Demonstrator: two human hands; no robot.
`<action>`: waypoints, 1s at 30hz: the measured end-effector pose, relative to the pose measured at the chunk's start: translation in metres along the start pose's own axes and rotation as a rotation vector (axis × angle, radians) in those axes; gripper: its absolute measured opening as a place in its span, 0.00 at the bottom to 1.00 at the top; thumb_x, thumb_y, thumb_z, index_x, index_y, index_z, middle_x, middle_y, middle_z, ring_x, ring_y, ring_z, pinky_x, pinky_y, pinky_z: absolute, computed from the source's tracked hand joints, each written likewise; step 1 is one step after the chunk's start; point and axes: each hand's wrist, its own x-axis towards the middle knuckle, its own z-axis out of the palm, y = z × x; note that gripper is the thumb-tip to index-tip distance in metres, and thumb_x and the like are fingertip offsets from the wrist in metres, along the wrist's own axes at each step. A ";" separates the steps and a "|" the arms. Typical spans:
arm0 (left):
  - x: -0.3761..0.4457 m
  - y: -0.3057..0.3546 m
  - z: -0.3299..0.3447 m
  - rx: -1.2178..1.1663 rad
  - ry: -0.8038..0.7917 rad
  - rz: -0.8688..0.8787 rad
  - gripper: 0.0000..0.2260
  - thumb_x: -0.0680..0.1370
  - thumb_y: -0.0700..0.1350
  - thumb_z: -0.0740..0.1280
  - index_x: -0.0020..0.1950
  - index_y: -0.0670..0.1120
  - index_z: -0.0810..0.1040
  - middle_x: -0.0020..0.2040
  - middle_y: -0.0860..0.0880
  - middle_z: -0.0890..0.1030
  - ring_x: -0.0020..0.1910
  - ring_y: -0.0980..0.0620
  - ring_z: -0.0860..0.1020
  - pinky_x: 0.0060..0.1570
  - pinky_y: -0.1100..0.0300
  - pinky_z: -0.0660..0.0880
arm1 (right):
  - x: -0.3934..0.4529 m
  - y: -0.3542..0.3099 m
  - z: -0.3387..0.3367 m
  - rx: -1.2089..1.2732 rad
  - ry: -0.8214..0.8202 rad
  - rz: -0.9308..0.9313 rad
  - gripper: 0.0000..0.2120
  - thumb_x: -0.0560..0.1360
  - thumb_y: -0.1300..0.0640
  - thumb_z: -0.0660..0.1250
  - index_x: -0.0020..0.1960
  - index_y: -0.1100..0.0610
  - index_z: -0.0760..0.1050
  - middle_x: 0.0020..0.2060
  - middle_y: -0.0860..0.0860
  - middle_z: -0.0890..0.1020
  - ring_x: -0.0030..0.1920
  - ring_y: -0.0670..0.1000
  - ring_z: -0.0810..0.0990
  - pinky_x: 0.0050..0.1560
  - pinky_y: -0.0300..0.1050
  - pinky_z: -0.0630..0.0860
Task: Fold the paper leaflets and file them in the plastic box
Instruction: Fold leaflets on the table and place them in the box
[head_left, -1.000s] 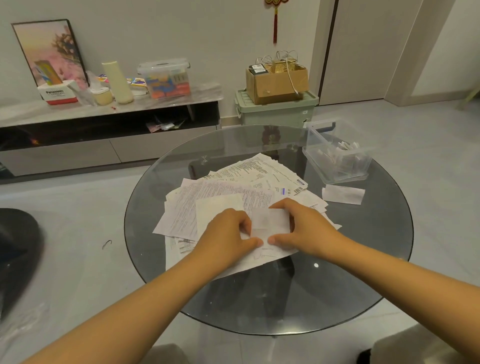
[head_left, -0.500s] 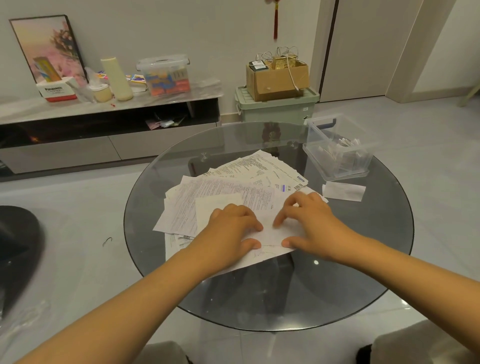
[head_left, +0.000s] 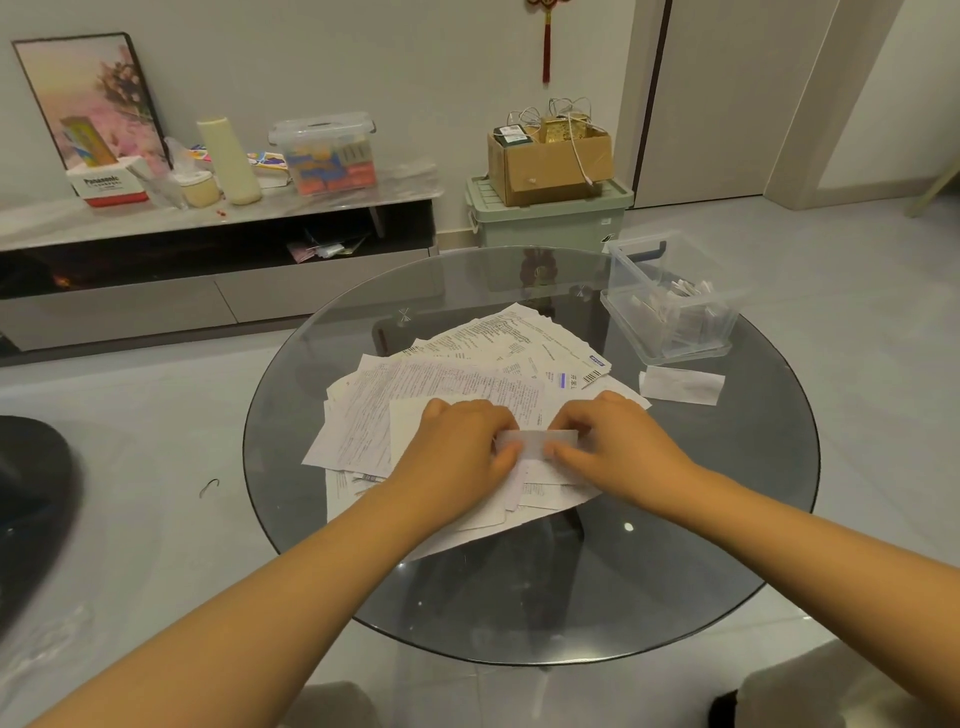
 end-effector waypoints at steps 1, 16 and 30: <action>0.003 0.000 0.002 -0.006 0.007 -0.020 0.05 0.79 0.50 0.62 0.53 0.52 0.75 0.51 0.53 0.78 0.48 0.55 0.72 0.61 0.56 0.61 | 0.002 0.000 0.001 0.015 0.013 0.023 0.08 0.73 0.50 0.67 0.49 0.52 0.77 0.43 0.49 0.79 0.49 0.50 0.72 0.47 0.44 0.68; 0.013 0.001 0.002 -0.138 -0.027 -0.160 0.11 0.72 0.48 0.73 0.46 0.54 0.70 0.51 0.54 0.72 0.53 0.52 0.71 0.55 0.62 0.61 | 0.012 -0.002 -0.005 -0.031 -0.088 0.109 0.08 0.72 0.52 0.70 0.48 0.50 0.73 0.49 0.47 0.73 0.57 0.50 0.67 0.57 0.43 0.65; 0.055 0.059 0.011 -0.559 0.093 -0.171 0.02 0.75 0.43 0.69 0.43 0.50 0.80 0.37 0.54 0.79 0.39 0.54 0.77 0.39 0.66 0.71 | -0.001 0.042 -0.064 0.167 0.066 0.320 0.05 0.72 0.55 0.70 0.47 0.51 0.75 0.34 0.45 0.74 0.35 0.44 0.72 0.35 0.37 0.69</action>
